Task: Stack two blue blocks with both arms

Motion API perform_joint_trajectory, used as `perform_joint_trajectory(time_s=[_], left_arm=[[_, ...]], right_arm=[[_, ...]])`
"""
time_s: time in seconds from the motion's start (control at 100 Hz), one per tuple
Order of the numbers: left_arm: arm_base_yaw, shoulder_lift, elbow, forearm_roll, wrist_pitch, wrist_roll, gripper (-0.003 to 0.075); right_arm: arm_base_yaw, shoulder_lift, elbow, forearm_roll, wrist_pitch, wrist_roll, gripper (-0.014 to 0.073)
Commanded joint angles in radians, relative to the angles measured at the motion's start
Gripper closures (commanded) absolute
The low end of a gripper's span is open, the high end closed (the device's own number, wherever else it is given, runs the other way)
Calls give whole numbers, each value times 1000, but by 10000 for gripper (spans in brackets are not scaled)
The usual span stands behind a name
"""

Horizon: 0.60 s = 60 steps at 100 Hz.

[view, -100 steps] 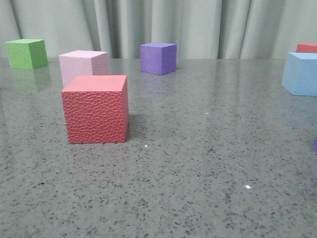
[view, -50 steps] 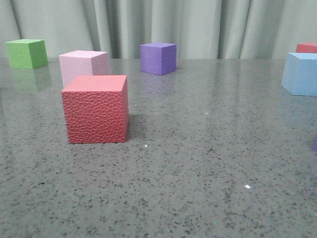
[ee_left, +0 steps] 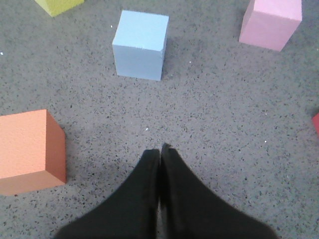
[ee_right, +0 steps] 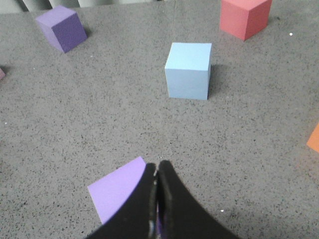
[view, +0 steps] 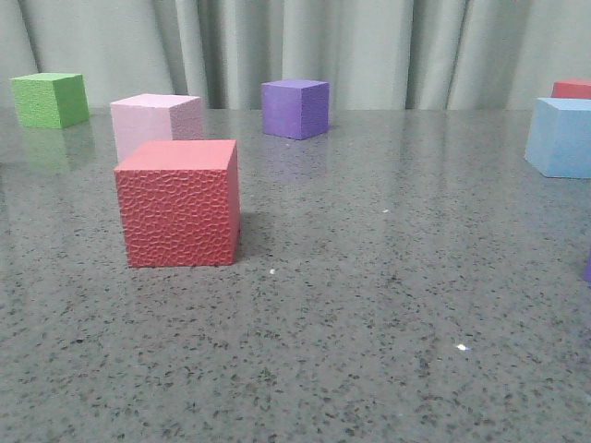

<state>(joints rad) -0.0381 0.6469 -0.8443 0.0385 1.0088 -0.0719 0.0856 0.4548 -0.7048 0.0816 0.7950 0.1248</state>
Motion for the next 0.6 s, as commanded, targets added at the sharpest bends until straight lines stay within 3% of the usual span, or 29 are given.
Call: perform_joint_trajectory(time_s=[0.0, 0.59], left_arm=[[2, 47, -47, -18, -22, -10, 739], [2, 76, -50, -28, -22, -10, 738]], right_arm=[[-7, 17, -36, 6, -55, -8, 662], [-7, 17, -34, 7, -53, -8, 662]])
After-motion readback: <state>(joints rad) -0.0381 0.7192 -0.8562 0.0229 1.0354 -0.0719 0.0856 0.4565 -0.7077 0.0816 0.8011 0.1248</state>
